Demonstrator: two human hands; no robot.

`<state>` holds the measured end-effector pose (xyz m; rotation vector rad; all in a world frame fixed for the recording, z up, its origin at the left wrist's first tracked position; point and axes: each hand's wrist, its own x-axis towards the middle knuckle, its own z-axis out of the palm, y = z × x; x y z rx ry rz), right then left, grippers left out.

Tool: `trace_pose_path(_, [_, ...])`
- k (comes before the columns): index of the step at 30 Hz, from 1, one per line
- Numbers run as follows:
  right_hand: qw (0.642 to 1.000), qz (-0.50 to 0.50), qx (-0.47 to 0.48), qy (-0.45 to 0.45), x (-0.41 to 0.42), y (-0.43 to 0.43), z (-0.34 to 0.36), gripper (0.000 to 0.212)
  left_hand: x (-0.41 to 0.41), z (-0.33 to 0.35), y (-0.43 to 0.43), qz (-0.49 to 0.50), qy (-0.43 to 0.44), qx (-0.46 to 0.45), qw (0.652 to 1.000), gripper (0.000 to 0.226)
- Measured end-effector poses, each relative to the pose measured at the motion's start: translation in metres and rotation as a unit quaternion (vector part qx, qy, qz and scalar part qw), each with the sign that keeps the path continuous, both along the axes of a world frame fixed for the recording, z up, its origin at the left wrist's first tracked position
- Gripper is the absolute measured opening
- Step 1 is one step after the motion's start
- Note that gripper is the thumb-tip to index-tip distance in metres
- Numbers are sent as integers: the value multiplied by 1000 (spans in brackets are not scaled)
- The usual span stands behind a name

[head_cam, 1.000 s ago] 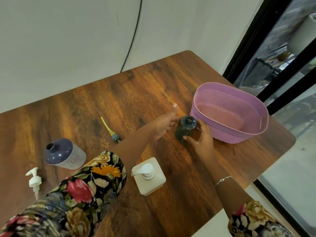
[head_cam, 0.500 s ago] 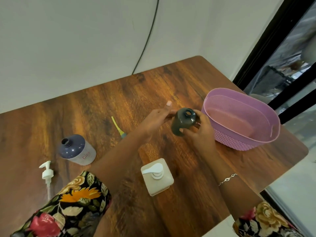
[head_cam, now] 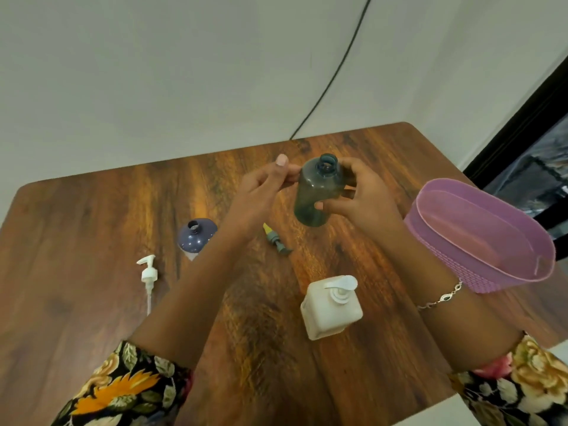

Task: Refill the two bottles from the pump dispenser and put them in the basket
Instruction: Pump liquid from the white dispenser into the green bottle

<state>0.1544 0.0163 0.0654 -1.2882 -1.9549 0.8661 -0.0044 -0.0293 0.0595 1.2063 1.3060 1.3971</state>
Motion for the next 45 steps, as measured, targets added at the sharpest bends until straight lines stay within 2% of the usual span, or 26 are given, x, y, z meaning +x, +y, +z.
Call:
trace_pose_path(5, [999, 27, 16, -36, -32, -25, 23, 61, -23, 8, -36, 68, -24, 36, 997, 38])
trace_pose_path(9, [998, 42, 11, -54, -54, -51, 27, 65, -37, 7, -61, 112, -44, 25, 992, 39])
trace_pose_path(14, [997, 63, -2, -55, -71, -84, 15, 60, -49, -2, -88, 157, -51, 1, 986, 41])
trace_pose_path(23, [998, 42, -48, -21, -74, -130, -46, 67, -50, -45, -121, 178, -72, -71, 979, 37])
trace_pose_path(32, [989, 40, -132, -45, -69, -148, -103, 70, -46, -103, -136, 168, -29, -157, 973, 31])
trace_pose_path(40, [989, 49, -120, -73, -66, -151, -136, 71, -50, -135, -142, 154, -29, -173, 972, 31])
trace_pose_path(45, [992, 54, -93, -66, -57, -158, -158, 71, -40, -157, -151, 162, -21, -136, 977, 30])
